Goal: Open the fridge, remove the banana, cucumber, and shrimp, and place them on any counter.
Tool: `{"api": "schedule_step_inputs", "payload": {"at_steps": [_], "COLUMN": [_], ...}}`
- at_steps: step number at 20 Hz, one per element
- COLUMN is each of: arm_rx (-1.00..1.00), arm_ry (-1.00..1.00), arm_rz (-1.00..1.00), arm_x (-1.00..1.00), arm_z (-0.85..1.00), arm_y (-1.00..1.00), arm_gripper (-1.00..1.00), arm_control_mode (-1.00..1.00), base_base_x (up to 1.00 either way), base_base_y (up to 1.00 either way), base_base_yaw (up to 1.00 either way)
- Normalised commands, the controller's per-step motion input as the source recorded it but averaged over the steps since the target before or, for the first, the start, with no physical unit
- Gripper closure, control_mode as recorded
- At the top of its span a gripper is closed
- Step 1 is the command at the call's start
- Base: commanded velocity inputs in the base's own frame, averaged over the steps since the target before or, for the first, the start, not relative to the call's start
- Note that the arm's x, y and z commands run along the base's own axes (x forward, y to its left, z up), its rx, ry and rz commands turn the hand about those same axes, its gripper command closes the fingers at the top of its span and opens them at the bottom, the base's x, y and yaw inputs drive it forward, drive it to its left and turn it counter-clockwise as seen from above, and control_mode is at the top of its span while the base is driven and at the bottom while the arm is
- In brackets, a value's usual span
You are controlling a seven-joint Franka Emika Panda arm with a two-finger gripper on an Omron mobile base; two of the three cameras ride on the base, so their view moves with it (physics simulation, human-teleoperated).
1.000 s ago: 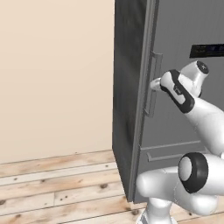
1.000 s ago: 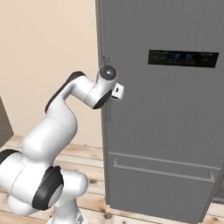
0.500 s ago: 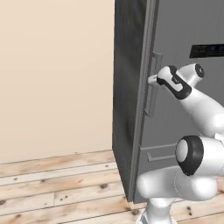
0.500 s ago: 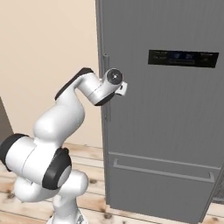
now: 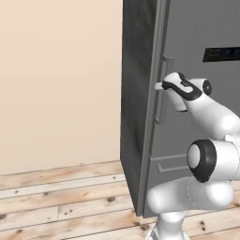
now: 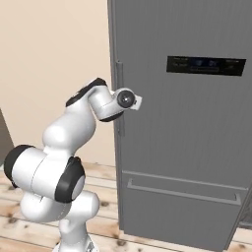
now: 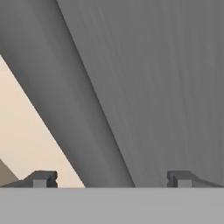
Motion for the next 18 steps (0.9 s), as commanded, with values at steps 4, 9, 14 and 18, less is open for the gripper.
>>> {"api": "schedule_step_inputs", "payload": {"at_steps": [4, 9, 14, 18], "arm_rx": [0.09, 0.03, 0.0, 0.0], "arm_ry": [0.1, 0.09, 0.03, 0.02], "arm_rz": [-0.01, -0.01, 0.0, 0.0], "arm_x": [0.83, 0.59, 0.03, -0.03], "arm_z": [0.0, 0.0, 0.0, 0.0], "arm_y": [-0.02, 0.0, 0.0, 0.0], "arm_gripper": [-1.0, 1.0, 1.0, 1.0], "arm_control_mode": [-1.0, -1.0, -1.0, -1.0], "base_base_x": [0.0, 0.0, 0.0, 0.0], "base_base_y": [0.0, 0.0, 0.0, 0.0], "base_base_yaw": [0.0, 0.0, 0.0, 0.0]}}
